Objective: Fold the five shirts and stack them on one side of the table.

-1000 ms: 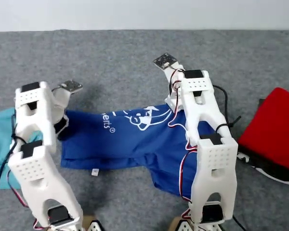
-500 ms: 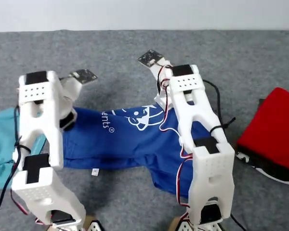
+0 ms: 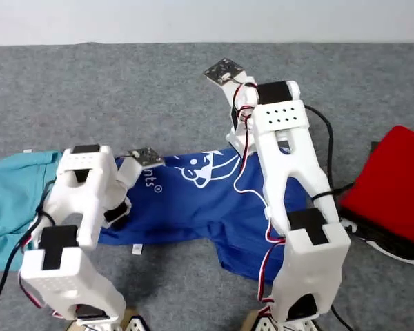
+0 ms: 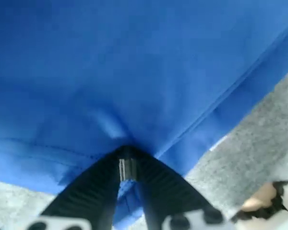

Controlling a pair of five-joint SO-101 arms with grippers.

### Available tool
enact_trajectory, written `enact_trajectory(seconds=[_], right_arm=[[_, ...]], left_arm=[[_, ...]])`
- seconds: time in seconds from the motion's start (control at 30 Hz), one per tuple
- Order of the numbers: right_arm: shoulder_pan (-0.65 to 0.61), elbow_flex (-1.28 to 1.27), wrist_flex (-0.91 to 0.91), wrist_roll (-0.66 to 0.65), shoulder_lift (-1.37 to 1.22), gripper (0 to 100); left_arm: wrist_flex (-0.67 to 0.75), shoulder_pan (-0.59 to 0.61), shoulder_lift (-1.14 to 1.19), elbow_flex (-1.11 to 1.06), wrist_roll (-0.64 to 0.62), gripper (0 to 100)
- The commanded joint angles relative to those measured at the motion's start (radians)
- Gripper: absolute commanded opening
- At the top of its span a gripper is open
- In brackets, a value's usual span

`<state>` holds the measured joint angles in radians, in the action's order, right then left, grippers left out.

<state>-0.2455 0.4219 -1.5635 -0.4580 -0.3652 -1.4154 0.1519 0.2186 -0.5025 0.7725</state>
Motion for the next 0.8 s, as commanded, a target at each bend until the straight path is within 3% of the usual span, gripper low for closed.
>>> enact_trajectory(seconds=[0.0, 0.2, 0.6, 0.77], right_arm=[[0.027, 0.052, -0.015, 0.011, 0.076, 1.0], [0.027, 0.051, -0.027, 0.011, 0.084, 1.0], [0.024, 0.052, -0.058, 0.012, 0.105, 1.0], [0.024, 0.052, -0.159, 0.012, 0.150, 1.0]], left_arm=[[-0.069, 0.003, -0.008, -0.074, 0.072, 1], [-0.153, 0.049, -0.038, -0.038, 0.089, 1], [-0.216, 0.074, -0.437, 0.079, 0.086, 1], [-0.210, 0.066, -0.580, 0.074, -0.032, 1]])
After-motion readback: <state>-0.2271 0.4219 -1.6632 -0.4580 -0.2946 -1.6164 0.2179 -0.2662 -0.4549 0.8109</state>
